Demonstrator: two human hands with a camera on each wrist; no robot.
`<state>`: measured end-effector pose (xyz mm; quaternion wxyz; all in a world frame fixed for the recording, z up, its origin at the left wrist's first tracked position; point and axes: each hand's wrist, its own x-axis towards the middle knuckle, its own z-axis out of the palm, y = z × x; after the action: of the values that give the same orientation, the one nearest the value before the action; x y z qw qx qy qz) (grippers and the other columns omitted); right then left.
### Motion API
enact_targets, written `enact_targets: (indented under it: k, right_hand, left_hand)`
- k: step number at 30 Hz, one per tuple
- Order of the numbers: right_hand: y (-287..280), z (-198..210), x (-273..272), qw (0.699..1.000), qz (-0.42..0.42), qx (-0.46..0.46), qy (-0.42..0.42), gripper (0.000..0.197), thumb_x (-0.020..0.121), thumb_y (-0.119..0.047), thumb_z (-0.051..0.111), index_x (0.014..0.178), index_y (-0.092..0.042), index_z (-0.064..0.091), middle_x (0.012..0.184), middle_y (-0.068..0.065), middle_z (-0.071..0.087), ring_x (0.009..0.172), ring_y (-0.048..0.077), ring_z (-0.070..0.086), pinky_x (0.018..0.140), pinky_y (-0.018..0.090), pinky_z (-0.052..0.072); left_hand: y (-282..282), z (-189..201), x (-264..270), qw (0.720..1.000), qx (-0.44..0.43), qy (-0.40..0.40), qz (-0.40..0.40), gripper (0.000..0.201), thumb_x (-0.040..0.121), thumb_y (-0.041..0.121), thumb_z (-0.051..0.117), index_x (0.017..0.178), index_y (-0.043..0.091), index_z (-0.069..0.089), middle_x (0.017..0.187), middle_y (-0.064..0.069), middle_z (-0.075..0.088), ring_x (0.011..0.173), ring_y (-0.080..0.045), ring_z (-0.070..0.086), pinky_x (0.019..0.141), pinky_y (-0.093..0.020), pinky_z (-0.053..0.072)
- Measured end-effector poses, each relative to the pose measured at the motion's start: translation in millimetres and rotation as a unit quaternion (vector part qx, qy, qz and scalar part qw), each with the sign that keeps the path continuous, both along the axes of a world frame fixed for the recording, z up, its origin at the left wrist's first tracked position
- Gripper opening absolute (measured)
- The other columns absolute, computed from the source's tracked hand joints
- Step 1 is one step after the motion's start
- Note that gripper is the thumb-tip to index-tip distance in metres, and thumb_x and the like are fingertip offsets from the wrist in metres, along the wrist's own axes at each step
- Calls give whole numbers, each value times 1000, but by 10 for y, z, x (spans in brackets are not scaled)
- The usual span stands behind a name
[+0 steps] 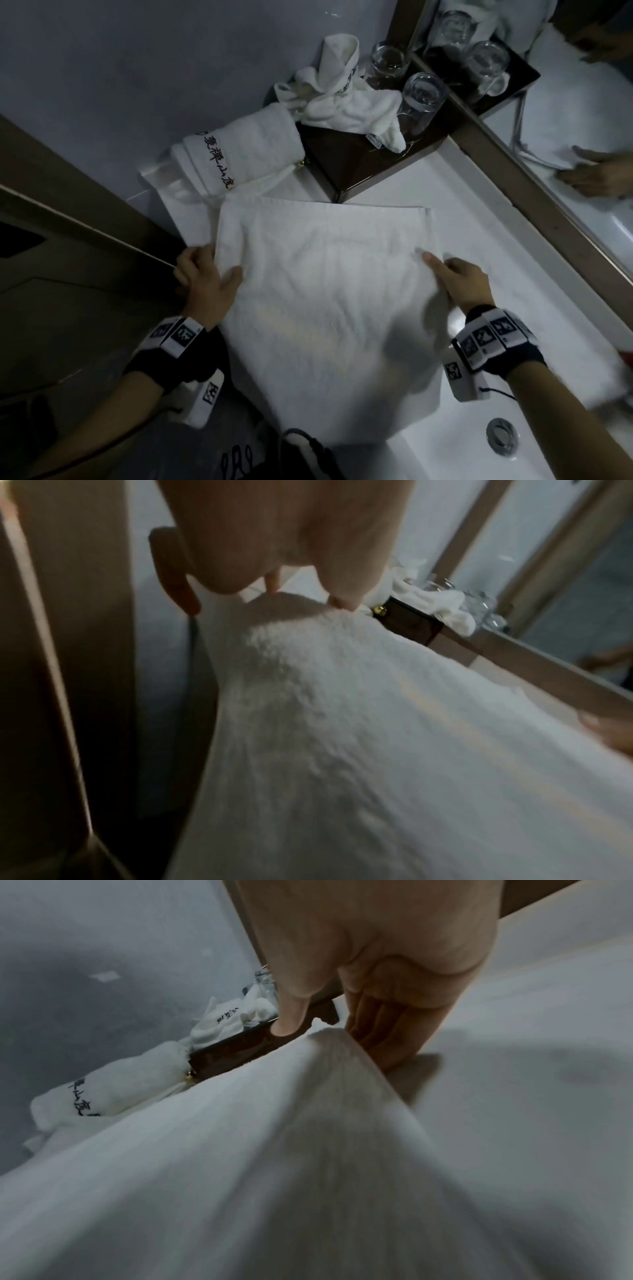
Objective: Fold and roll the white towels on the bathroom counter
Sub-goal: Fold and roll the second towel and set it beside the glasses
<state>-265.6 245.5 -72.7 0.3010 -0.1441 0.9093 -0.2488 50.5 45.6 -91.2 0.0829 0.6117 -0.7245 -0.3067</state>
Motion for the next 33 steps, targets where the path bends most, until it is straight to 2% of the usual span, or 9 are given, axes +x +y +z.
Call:
enact_targets:
  k: [3,6,9,13,17,20,24,29,33]
  right_hand:
    - [175,12,173,999,-1,15,-42,74,65,-72,60,76,1,60,76,7,61,72,23,54,66,33,40]
    - [303,41,305,996,-1,28,-83,79,49,-82,57,66,-5,51,66,7,56,66,24,53,59,31,44]
    - [413,-3,395,994,0,27,-109,78,55,-74,67,75,1,62,72,8,56,71,26,54,69,34,44]
    - [489,-61,468,996,17,55,-62,55,72,-56,68,57,-9,44,63,5,50,73,27,51,68,34,37]
    - [573,-100,479,999,-25,-10,-39,51,77,-55,64,83,-4,61,93,10,62,97,30,58,87,36,41]
    - [742,-67,581,987,-48,-69,-133,61,64,-58,73,96,-7,61,97,2,67,96,23,60,94,35,44]
    - [1038,-67,719,980,17,-12,-198,85,53,-58,80,113,-2,59,110,9,66,104,27,61,99,40,44]
    - [1345,-30,921,963,63,-13,-261,27,54,-40,85,68,-19,74,67,-7,72,70,12,68,62,22,46]
    - [1455,-5,1028,976,-9,-68,-206,22,76,-34,73,87,-16,66,79,-1,73,70,13,68,56,23,47]
  left_hand:
    - [173,-20,107,985,126,102,58,77,74,24,75,133,14,27,142,-12,9,129,-33,22,109,-46,31]
    - [310,7,149,960,199,142,138,93,67,22,81,138,18,20,143,-12,15,128,-34,31,106,-48,36]
    - [498,1,227,935,230,231,141,68,71,12,77,128,11,41,130,-5,47,118,-25,49,96,-35,41]
    - [658,37,371,905,286,281,140,44,79,17,70,119,13,51,114,-4,58,99,-19,56,83,-28,44]
    - [664,98,623,916,267,274,122,23,79,18,70,100,14,62,101,-4,66,81,-10,62,64,-20,46]
    - [729,113,870,903,348,240,79,29,71,26,77,96,16,68,95,0,72,85,-15,67,65,-26,51]
    - [899,66,1156,890,409,204,-1,43,58,17,84,98,13,69,99,-4,73,95,-18,67,75,-28,53]
    - [1083,21,1351,887,413,205,-26,48,60,9,82,105,12,67,104,-2,72,100,-20,66,79,-27,52]
    - [1183,22,1428,892,371,259,11,68,47,31,89,107,10,65,105,-6,72,97,-22,67,81,-32,52]
